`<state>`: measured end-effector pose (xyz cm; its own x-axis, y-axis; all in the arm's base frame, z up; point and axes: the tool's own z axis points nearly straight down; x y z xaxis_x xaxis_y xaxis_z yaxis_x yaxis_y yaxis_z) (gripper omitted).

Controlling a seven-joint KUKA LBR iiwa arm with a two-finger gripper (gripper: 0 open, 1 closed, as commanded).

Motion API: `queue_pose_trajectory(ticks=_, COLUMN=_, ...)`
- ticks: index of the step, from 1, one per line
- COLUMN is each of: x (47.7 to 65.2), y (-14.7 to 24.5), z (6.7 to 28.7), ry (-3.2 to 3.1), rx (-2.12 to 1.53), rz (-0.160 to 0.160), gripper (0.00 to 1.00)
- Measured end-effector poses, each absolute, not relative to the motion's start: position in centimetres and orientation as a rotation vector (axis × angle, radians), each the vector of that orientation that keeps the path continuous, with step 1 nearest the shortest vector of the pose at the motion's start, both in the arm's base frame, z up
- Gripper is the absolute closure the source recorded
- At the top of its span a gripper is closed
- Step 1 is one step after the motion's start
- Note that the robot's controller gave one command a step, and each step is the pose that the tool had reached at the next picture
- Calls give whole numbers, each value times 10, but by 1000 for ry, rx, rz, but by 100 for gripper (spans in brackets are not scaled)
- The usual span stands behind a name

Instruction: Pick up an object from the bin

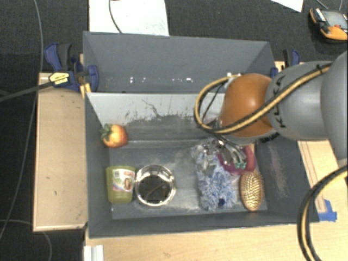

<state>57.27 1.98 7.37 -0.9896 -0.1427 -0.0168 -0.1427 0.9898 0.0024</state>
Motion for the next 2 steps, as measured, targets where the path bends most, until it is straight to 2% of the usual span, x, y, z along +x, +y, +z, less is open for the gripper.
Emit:
queue_pose_trajectory(ticks=1, x=573, y=20, z=74, ry=3117, rx=-222, rz=6, gripper=100)
queue_pose_trajectory(ticks=2, x=570, y=20, z=93, ry=3123, rx=-221, rz=6, gripper=100)
